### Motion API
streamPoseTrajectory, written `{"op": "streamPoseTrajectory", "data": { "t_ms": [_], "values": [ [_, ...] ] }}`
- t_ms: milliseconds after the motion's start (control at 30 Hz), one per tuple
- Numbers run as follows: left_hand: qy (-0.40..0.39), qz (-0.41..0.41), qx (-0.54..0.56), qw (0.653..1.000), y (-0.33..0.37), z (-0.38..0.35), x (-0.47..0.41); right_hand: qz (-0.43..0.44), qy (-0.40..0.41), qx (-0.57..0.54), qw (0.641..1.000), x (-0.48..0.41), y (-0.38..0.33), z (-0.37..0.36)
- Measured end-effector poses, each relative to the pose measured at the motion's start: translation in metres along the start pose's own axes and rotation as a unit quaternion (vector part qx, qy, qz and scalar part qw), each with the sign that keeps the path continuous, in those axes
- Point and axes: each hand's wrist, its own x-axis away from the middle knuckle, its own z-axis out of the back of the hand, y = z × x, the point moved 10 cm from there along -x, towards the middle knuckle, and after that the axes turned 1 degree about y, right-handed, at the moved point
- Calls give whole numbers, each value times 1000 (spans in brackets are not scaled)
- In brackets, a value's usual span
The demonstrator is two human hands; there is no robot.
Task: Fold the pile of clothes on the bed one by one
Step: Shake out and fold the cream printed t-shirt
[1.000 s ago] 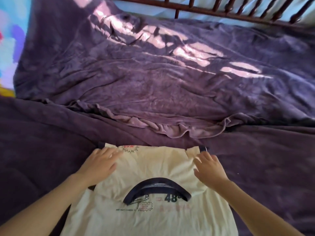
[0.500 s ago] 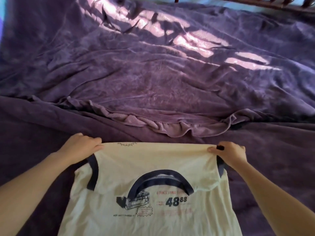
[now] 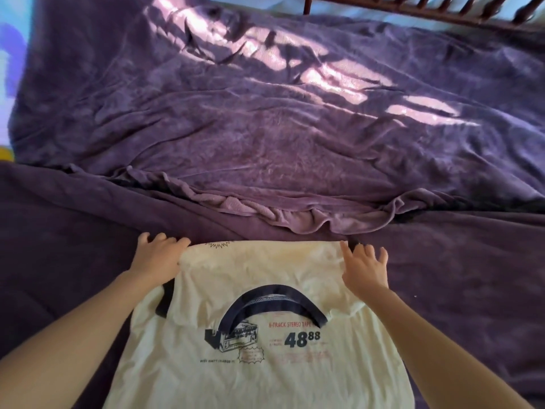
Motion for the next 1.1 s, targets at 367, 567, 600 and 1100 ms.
{"op": "streamPoseTrajectory", "data": {
  "t_ms": [367, 567, 600, 1100],
  "values": [
    [111, -12, 272, 956, -30, 29, 35, 63, -5, 56, 996, -15, -13, 12],
    [207, 1, 235, 950, -38, 55, 67, 114, 190, 13, 975, 32, 13, 65],
    [238, -23, 229, 943, -35, 59, 81, 149, 262, 5, 954, 54, 14, 77],
    [158, -29, 163, 973, 7, -43, 186, 258, 66, 46, 963, 169, -8, -39]
  ]
}}
